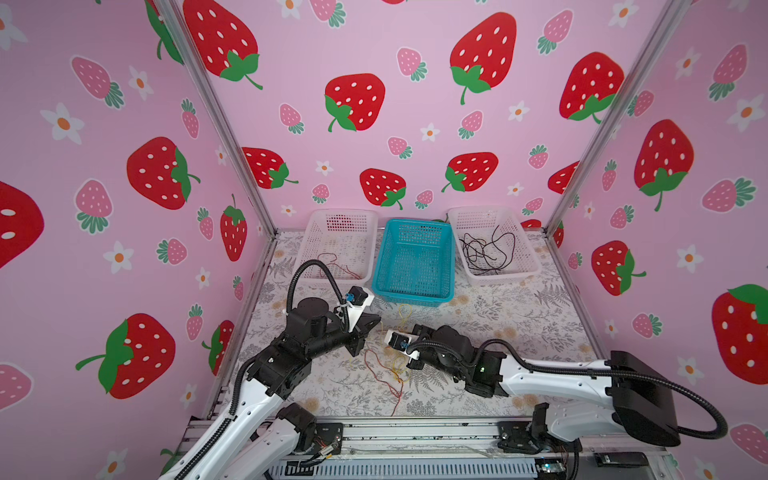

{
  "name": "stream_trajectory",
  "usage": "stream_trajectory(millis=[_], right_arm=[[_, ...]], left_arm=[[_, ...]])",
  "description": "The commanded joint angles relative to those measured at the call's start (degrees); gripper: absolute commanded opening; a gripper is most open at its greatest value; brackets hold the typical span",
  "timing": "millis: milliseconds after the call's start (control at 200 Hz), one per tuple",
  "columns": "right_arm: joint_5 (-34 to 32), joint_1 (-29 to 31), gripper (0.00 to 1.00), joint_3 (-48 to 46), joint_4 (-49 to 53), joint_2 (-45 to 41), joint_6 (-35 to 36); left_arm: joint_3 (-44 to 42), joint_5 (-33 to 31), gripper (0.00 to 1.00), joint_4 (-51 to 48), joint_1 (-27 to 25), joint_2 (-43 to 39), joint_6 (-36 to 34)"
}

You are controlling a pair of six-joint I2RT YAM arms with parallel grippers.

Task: Untangle the cables
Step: 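Carry a yellow wire with the left gripper into the teal basket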

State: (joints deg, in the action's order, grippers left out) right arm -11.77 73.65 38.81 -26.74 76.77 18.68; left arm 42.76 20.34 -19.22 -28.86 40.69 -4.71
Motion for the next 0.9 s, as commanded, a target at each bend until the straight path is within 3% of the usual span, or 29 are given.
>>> stream_trajectory(millis=[0, 290, 580, 895], right_arm=[[-3.83, -0.56, 0.00, -1.92, -2.48, -1.34, -3.31], [-4.05, -4.86, 0.00, -11.55, -10.61, -9.28, -20.42], [-1.74, -6.59, 0.00, -18.33, -11.65, -18.69, -33.02], [-0.54, -6.67, 0.00, -21.93, -8.64, -29.65, -37.10]], left_arm=[[-0.60, -4.70, 0.00, 2.80, 0.98, -2.86, 0.00], [8.59, -3.29, 0.00, 5.74, 3.49, -0.03, 4.29], [25.21, -4.17, 0.00, 9.89, 4.51, 18.00, 4.99], [40.48, 0.33, 0.00, 16.80, 4.43, 41.02, 11.34]])
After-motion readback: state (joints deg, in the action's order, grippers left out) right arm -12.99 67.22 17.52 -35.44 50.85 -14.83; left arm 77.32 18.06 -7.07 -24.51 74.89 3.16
